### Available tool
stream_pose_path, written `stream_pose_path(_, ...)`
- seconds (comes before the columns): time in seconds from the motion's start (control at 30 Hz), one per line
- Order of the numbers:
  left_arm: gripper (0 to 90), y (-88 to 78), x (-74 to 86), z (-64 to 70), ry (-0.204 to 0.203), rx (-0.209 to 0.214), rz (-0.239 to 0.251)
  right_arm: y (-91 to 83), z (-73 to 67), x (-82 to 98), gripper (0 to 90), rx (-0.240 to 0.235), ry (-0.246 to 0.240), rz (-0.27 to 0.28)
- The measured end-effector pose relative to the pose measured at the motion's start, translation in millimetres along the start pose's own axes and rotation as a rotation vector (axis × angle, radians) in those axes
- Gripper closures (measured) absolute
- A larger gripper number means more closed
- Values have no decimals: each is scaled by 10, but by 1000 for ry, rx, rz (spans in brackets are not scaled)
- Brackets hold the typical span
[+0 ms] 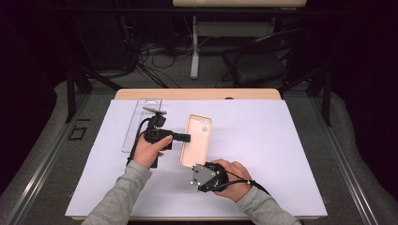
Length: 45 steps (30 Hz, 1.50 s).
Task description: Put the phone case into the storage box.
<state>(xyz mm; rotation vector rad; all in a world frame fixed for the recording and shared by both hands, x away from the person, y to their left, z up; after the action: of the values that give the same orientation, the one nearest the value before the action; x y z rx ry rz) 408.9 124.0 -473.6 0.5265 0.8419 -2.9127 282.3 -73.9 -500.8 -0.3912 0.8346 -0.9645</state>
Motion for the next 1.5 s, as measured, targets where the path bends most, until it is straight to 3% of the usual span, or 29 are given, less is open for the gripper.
stream_pose_path(0.63, 802, 1, -9, -23, -18, 11, -4, -2, 0, 2, 875, 2, -1, -1)
stream_pose_path(0.8, 803, -5, 1, -23, -61, 7, 2, -2, 0, 2, 875, 2, -1, 1)
stream_pose_path(1.5, 805, -9, 8, -13, -64, 11, 8, 0, 6, 8, 873, 5, 2, 10)
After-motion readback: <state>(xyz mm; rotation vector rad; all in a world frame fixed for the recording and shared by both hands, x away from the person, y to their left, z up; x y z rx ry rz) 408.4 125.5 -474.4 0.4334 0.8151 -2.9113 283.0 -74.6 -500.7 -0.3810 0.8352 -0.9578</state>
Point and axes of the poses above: each handheld gripper's, and its own axes: y roughly forward along the jaws, x roughly out of its underside, z roughly to its right, the point moved 1 cm from there along y, roughly forward along the jaws, and after that the axes turned 11 degrees about -y, right-handed, at the moved point
